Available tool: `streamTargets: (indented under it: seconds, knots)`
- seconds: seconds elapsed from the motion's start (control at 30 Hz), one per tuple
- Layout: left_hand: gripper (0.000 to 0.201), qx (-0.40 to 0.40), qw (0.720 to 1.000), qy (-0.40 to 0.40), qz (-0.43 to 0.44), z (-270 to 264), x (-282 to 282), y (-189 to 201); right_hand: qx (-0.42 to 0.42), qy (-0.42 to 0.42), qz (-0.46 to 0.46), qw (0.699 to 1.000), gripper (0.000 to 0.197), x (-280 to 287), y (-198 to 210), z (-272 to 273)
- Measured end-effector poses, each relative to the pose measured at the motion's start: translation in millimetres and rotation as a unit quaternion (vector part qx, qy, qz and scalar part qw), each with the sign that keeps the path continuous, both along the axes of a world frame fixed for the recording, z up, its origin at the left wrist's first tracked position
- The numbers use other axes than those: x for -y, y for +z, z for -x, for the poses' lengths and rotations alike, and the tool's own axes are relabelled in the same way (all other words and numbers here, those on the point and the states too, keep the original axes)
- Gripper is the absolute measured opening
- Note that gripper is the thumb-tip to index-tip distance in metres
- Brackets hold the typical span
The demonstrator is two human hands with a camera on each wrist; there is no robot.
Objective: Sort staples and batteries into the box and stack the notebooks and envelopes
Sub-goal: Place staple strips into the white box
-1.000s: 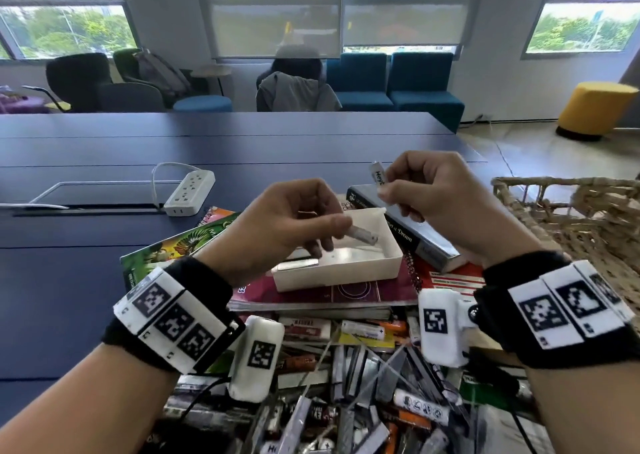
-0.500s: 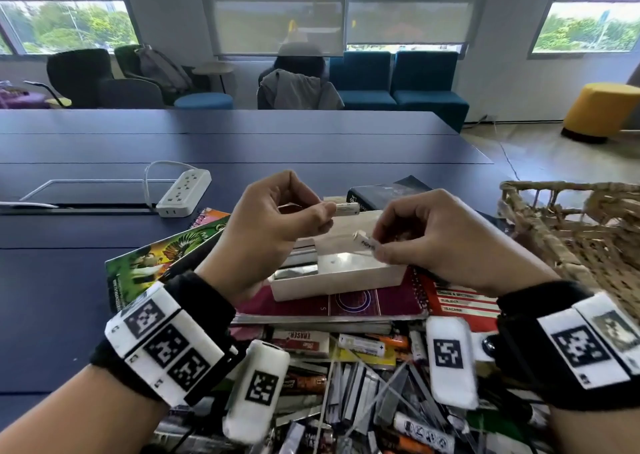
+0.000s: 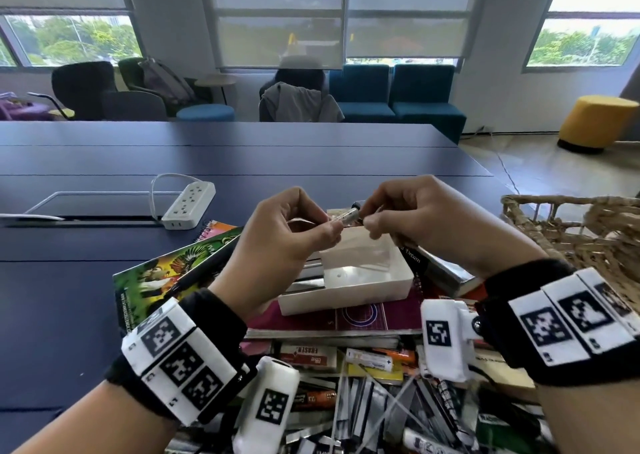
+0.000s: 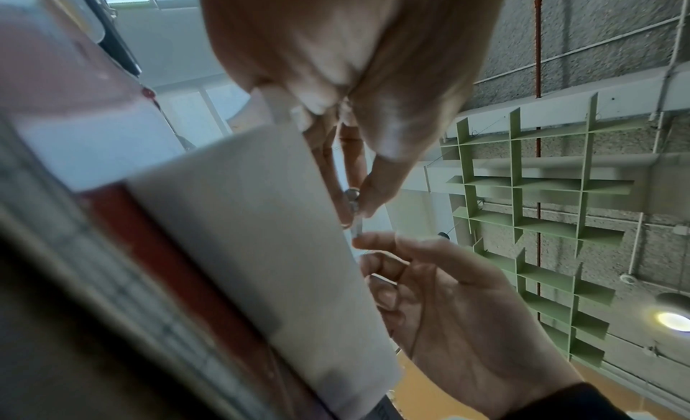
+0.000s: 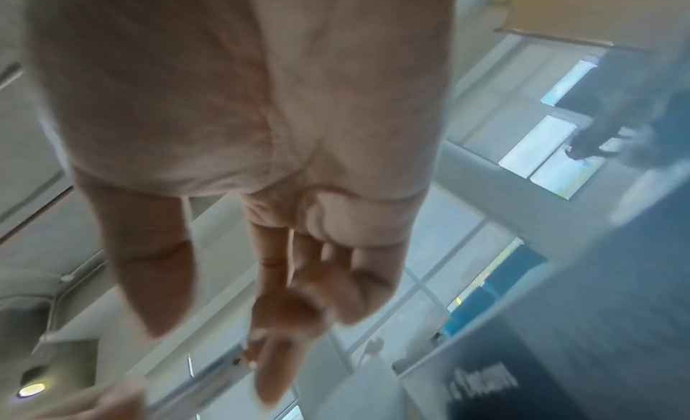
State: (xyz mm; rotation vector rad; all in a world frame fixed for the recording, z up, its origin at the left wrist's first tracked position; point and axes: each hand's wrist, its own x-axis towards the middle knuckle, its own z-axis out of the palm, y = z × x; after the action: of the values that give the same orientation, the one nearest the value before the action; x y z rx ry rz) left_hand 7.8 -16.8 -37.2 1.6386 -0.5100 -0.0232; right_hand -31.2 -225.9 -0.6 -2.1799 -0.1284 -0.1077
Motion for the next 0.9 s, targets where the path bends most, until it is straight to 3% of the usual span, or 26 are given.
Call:
streamTargets:
  seconds: [0.13, 0.27, 0.4, 0.47, 0.57, 0.67, 0.77, 0.9]
  knots:
    - [0.027, 0.005, 1.0, -0.013, -0.014, -0.6, -1.3, -2.2, -0.011, 0.036, -0.016, 0.999, 0.021, -4.6, -6.1, -3.4]
    - [0.022, 0.022, 0.998, -0.025, -0.058, -0.2, -0.5, -1.8, 0.0, 0.038, -0.112, 0.993, 0.015, 1.4, -15.0, -4.3]
    - [0.013, 0.116, 0.983, 0.0, -0.139, -1.9, -2.8, 0.4, -0.014, 0.009, -0.166, 0.986, 0.009, 8.9, -16.9, -4.3]
    - [0.02, 0.149, 0.97, 0.028, -0.191, -6.8, -7.1, -0.7, -0.014, -0.022, -0.177, 0.984, 0.004, 11.4, -16.5, -6.3]
    - [0.041, 0.133, 0.948, 0.024, -0.289, -11.8, -12.0, -2.3, 0.004, -0.057, -0.192, 0.98, 0.009, 11.9, -16.2, -9.2]
    - [0.055, 0.106, 0.947, -0.024, -0.302, -12.3, -15.1, -1.5, 0.007, -0.085, -0.162, 0.983, 0.018, 7.3, -15.8, -11.8]
    - [0.057, 0.079, 0.955, -0.052, -0.282, -15.1, -17.7, -1.7, -0.002, -0.098, -0.057, 0.994, 0.031, 2.9, -12.6, -13.8]
    - [0.057, 0.059, 0.967, -0.053, -0.243, -20.8, -19.1, -4.8, 0.005, -0.069, 0.089, 0.994, 0.015, -5.1, 1.9, -13.9]
